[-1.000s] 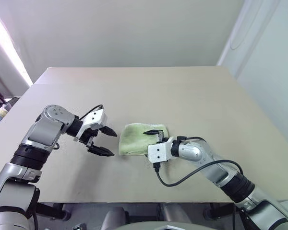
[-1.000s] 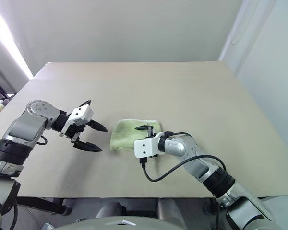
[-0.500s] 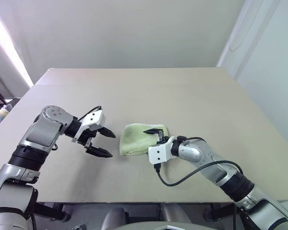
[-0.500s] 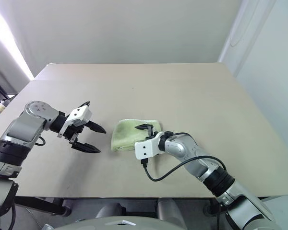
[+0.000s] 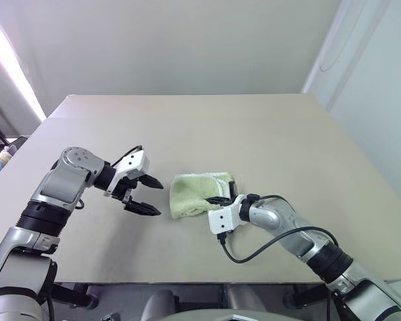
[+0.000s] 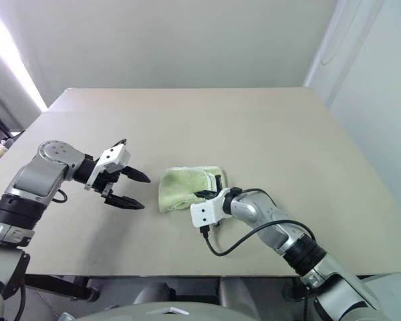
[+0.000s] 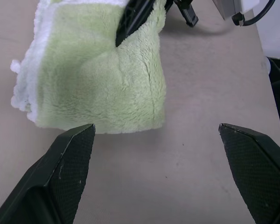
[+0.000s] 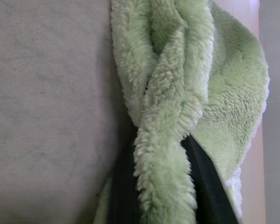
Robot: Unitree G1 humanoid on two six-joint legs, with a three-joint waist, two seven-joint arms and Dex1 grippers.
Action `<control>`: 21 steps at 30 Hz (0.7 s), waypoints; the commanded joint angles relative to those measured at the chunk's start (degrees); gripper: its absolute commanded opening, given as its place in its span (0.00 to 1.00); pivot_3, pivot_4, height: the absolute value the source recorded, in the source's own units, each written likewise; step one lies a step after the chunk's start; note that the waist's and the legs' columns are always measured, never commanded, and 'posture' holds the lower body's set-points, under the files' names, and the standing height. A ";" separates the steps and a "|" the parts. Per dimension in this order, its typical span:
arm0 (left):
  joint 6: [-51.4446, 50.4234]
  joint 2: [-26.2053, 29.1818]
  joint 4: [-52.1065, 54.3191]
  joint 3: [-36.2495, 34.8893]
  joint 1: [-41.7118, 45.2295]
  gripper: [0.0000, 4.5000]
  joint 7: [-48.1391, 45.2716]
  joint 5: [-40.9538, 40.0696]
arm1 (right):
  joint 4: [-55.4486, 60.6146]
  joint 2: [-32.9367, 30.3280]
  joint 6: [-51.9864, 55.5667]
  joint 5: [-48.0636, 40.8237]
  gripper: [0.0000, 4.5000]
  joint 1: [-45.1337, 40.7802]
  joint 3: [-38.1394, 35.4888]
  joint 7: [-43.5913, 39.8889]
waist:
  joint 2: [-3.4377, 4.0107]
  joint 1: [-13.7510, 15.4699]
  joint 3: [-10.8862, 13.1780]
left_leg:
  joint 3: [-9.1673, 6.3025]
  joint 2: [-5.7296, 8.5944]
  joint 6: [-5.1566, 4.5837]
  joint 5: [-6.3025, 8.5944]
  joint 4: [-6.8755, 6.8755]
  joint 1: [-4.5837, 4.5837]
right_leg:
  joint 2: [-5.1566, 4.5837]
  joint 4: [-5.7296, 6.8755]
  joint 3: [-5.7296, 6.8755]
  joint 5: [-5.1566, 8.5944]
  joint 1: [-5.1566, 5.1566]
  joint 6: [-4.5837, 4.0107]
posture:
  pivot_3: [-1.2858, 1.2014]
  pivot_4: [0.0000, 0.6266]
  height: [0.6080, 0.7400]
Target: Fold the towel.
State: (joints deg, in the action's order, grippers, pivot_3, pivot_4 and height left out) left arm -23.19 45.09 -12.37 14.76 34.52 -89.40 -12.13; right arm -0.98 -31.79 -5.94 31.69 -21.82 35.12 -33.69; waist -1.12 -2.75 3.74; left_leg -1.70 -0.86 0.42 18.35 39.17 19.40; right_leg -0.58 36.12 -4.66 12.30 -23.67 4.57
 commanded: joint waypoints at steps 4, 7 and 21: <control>-1.49 -1.58 -1.76 -2.33 2.97 1.00 1.56 -2.13 | 1.71 1.24 1.16 -1.73 0.00 -0.63 -4.66 0.24 | -0.01 -0.02 0.01 | -0.01 0.00 0.00 0.00 0.00 0.00 | 0.00 0.01 0.00 0.00 0.00 0.00 | 0.52 0.00 0.79; -0.89 -1.72 -2.82 -2.14 3.23 1.00 1.46 -1.87 | 5.73 1.78 2.65 -5.28 0.00 -0.53 -7.50 -1.29 | -0.01 -0.06 0.02 | 0.00 0.00 0.00 0.00 0.00 0.01 | 0.01 0.01 0.00 0.00 -0.01 0.00 | 0.52 0.00 0.79; -2.38 -5.34 -9.97 -3.82 10.31 1.00 1.40 -3.59 | 1.68 -10.30 3.12 -6.14 0.00 -4.60 -25.23 2.58 | -0.06 0.14 0.08 | 0.04 0.02 0.00 0.00 -0.06 0.16 | -0.02 -0.07 -0.01 0.02 -0.13 0.01 | 0.52 0.00 0.79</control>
State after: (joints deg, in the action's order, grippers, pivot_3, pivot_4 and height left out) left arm -25.07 39.77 -22.67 13.33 42.10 -87.87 -14.36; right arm 1.78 -41.17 -1.42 25.10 -24.90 12.61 -33.09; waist -1.18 -2.61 3.82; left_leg -1.65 -0.85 0.41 18.35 39.11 19.56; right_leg -0.60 36.05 -4.68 12.32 -23.80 4.59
